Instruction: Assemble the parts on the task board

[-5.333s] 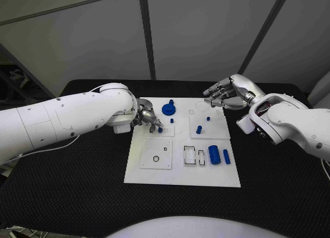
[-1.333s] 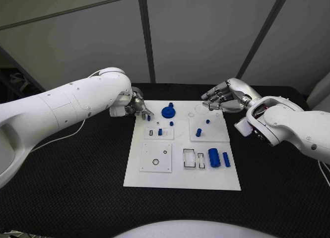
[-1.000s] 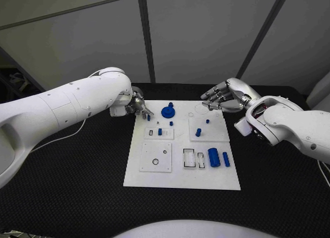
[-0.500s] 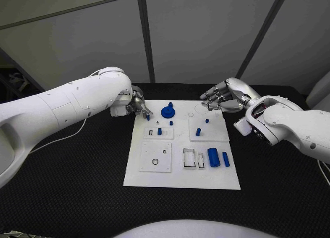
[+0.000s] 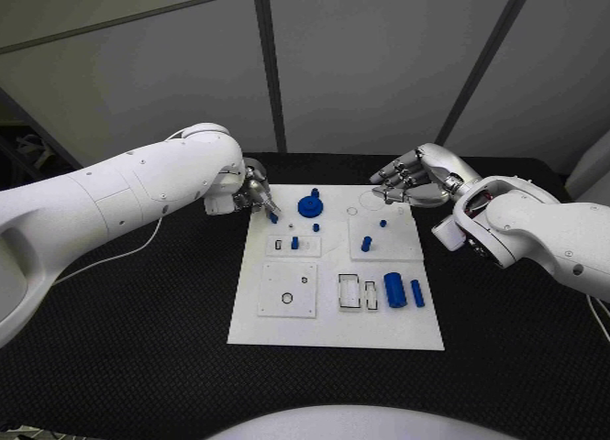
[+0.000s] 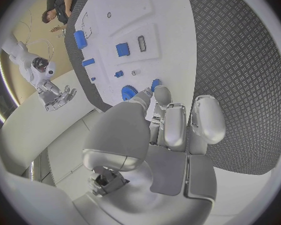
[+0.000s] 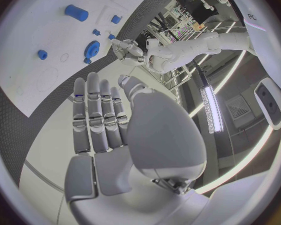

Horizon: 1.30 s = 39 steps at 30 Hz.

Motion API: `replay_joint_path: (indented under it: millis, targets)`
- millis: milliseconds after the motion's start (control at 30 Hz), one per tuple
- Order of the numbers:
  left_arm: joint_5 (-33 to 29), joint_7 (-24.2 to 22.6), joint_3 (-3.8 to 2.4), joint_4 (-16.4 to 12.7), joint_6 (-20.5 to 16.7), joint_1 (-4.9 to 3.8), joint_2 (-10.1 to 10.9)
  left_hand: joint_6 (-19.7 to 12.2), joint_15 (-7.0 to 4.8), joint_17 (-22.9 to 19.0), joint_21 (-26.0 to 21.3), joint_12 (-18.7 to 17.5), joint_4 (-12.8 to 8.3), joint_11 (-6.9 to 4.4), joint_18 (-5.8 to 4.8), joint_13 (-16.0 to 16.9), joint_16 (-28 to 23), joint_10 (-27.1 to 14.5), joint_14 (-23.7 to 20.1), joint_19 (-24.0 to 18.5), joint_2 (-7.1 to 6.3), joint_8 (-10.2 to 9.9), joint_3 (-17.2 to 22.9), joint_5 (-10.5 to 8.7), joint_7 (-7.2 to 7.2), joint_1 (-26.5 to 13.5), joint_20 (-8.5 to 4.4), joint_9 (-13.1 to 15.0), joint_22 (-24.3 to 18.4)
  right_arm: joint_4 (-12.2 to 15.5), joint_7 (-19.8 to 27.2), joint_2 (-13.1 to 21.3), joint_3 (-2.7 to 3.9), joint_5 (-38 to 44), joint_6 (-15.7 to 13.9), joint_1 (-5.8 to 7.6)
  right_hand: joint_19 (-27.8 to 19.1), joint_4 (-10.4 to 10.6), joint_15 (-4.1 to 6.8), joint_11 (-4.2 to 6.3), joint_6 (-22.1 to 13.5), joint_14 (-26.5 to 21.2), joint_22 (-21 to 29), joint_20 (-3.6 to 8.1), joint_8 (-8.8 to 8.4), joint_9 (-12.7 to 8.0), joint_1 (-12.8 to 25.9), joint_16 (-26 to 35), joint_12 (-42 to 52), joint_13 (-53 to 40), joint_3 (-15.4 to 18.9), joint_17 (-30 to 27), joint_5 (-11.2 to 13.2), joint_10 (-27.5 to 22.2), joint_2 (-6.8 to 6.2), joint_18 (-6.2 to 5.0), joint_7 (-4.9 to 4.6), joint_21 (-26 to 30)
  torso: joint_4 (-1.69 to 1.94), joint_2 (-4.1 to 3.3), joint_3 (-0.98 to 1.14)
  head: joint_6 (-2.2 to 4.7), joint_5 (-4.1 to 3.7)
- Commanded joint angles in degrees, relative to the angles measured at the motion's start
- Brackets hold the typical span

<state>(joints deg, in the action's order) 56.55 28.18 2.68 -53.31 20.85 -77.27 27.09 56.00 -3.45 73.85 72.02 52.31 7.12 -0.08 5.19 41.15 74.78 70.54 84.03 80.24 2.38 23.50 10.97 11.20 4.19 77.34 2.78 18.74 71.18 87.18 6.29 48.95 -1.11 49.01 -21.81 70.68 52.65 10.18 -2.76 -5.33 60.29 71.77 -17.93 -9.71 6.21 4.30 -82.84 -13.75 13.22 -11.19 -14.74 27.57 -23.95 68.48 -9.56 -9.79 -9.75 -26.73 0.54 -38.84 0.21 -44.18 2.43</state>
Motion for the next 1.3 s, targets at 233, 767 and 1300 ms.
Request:
replay_joint_path:
  millis: [233,767,1300]
  targets:
    - [-0.58,-0.62,0.01,-0.51,-0.77,-0.05,0.54,0.87,-0.24,0.17,0.39,-0.65,-2.25,-0.24,-0.39,-0.83,0.42,0.61,1.92,0.31,-0.48,0.54,8.63,-3.95,-0.11,0.04,-0.21,0.33,0.58,-0.02,0.3,-0.05,0.04,0.17,0.27,0.09,0.26,-0.12,0.1,-0.22,0.12,0.35,0.1,0.04,-0.09,0.0,0.35,0.33,-0.28,0.08,-0.09,0.1,-0.3,-0.21,0.12,-0.66,-0.01,0.29,0.09,-0.01,-0.04,0.02,0.04]
    - [-0.64,-2.58,-0.03,-7.07,-6.41,0.03,4.56,0.97,-0.8,0.7,1.29,-0.15,-7.1,-0.93,-0.63,-0.81,1.01,3.18,2.2,1.15,-8.19,4.53,25.95,-0.28,-0.64,-6.13,-0.75,4.63,2.24,-0.13,0.53,0.0,0.04,0.17,0.07,0.09,0.28,-0.05,0.08,-0.25,0.1,0.38,0.13,0.03,-0.12,0.0,0.49,0.39,-0.33,0.14,-0.07,0.11,-0.31,-0.17,0.13,-0.65,-0.04,0.34,0.13,0.04,-0.03,0.07,0.26]
    - [0.66,-2.65,-0.01,-13.21,-10.02,0.05,7.88,1.03,-0.92,0.75,1.41,0.07,-7.48,-1.02,-0.69,-0.54,1.06,3.67,2.23,1.26,-9.06,4.97,27.3,-0.06,-0.8,-6.85,-0.78,5.26,2.46,-0.06,0.51,0.12,0.04,0.17,0.11,0.08,0.3,-0.03,0.07,-0.25,0.1,0.41,0.15,0.02,-0.13,0.0,0.53,0.43,-0.36,0.17,-0.08,0.12,-0.33,-0.14,0.17,-0.65,-0.04,0.38,0.06,-0.04,-0.02,0.36,0.49]
